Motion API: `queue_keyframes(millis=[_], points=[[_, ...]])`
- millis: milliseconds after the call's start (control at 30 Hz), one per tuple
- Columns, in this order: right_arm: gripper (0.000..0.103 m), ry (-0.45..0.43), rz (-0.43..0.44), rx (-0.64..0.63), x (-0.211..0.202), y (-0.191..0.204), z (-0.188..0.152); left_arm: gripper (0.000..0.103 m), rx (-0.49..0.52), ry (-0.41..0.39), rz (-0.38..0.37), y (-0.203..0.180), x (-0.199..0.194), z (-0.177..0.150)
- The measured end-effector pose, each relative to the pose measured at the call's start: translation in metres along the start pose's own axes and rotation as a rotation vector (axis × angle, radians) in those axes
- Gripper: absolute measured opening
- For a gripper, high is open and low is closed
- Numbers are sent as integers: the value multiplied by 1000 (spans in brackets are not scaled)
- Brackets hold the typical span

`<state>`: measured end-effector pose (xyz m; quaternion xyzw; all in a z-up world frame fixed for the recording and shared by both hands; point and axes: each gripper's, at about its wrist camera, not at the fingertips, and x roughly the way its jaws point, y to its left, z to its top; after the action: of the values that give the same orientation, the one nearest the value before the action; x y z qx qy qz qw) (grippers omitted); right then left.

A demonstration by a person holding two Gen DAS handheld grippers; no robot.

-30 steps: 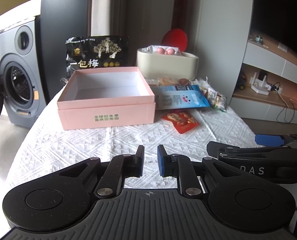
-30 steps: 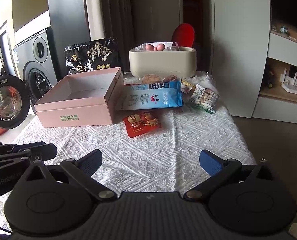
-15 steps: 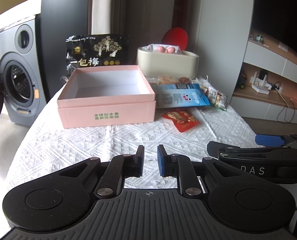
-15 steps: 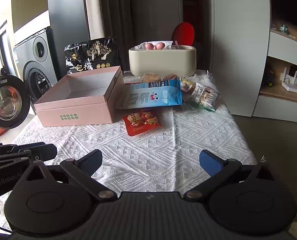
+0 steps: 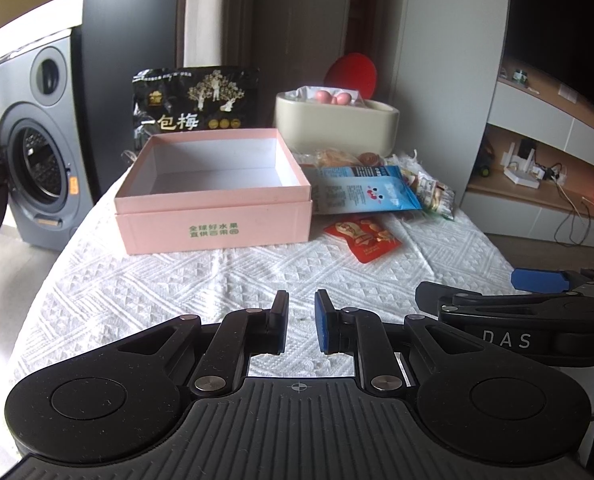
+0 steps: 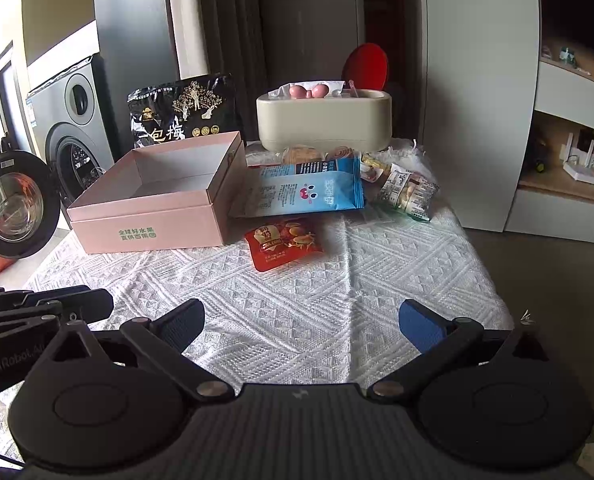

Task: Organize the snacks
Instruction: 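Reach the left tool to the blue biscuit pack and grasp it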

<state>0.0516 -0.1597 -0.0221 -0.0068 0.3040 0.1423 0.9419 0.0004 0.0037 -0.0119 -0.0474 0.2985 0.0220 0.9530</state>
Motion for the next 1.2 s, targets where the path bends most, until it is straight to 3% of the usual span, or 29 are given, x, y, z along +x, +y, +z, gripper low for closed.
queue_keyframes(millis=[500,633,733,767,867,900,1067,1167,1200], points=[[103,-4,-6,-2,10,-7,-1,18,-25,56,3,6,12,3],[103,-98,14,-35,15,-20,7,18,-36,62,-15,12,27,8],[103,-202,2,-97,29,-36,19,19,-18,46,-99,12,44,17],[103,-189,-3,-106,38,-42,25,19,-6,37,-150,10,54,22],[103,-42,69,-136,71,-58,46,19,13,46,-256,5,83,33],[103,-26,70,-138,78,-61,51,19,22,55,-266,1,96,38],[103,-28,-82,-226,118,-60,81,19,3,68,-232,3,133,57],[99,0,7,-160,147,-68,109,18,-53,75,-239,20,140,61],[92,18,56,-116,158,-71,119,18,-68,79,-246,25,141,61]])
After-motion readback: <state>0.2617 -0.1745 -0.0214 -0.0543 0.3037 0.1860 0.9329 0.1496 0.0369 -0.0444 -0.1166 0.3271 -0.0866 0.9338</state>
